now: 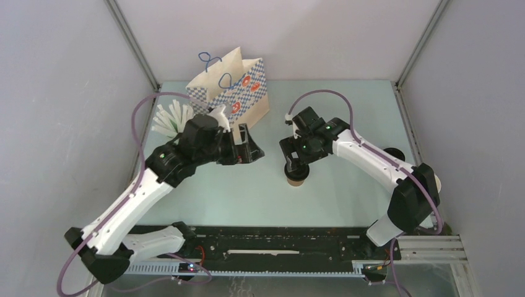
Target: Pack the takeout coffee
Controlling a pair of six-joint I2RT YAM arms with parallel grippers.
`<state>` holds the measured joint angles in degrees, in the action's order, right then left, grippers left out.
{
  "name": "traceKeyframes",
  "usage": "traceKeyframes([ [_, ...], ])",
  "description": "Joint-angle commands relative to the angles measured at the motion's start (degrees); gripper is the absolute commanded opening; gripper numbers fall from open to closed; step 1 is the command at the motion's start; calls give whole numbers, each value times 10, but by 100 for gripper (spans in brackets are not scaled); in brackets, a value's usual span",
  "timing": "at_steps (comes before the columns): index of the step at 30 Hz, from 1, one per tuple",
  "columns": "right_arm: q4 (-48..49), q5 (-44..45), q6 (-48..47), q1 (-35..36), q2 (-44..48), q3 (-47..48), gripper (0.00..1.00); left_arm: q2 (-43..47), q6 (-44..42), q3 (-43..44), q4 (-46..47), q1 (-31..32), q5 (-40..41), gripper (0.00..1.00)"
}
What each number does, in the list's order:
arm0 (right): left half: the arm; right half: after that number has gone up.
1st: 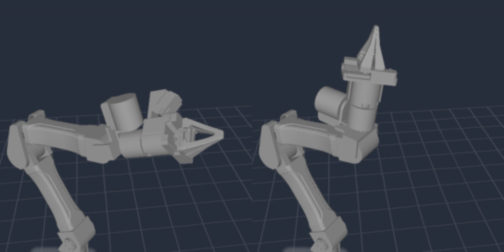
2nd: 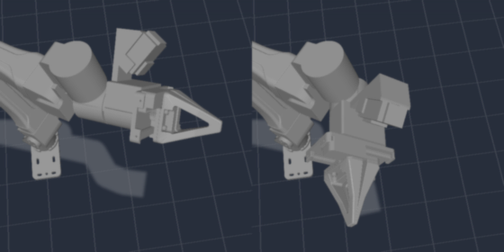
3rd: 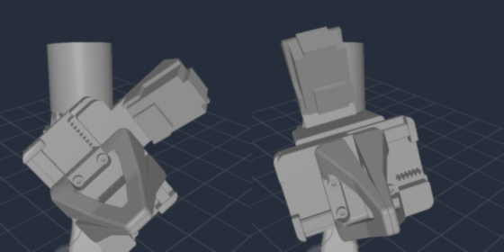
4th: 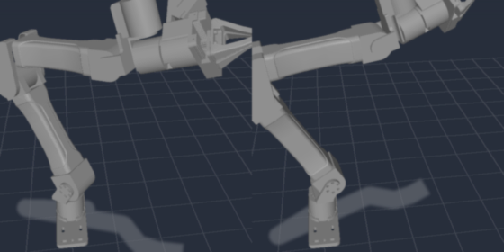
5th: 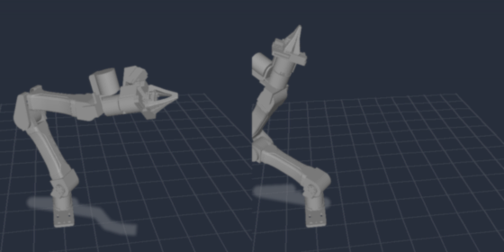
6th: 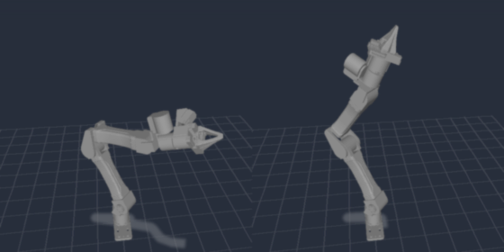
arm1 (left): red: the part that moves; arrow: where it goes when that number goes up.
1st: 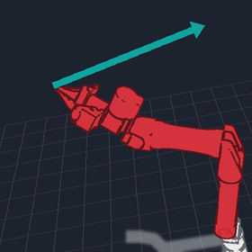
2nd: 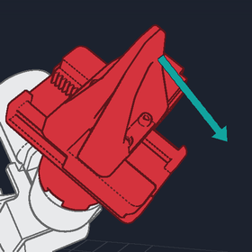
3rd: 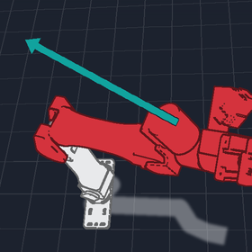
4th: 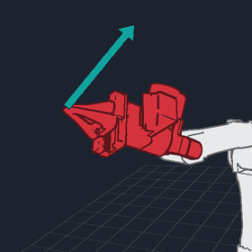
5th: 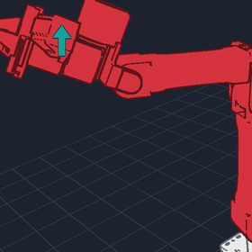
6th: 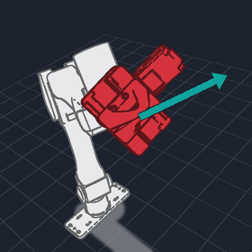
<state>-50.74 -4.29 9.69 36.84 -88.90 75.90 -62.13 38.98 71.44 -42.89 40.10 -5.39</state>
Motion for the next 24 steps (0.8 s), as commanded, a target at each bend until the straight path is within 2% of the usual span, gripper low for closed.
traceKeyframes([
  [1,-23,63,-26,23,-23,38,99,52,2,-34,-37,0,30,100],
  [6,-39,74,-25,39,-56,70,92,87,15,-59,-46,-1,36,100],
  [15,-43,75,-17,59,-86,90,91,106,16,-62,-59,0,43,100],
  [24,-46,94,-3,79,-95,83,82,101,10,-59,-63,-1,41,100],
])
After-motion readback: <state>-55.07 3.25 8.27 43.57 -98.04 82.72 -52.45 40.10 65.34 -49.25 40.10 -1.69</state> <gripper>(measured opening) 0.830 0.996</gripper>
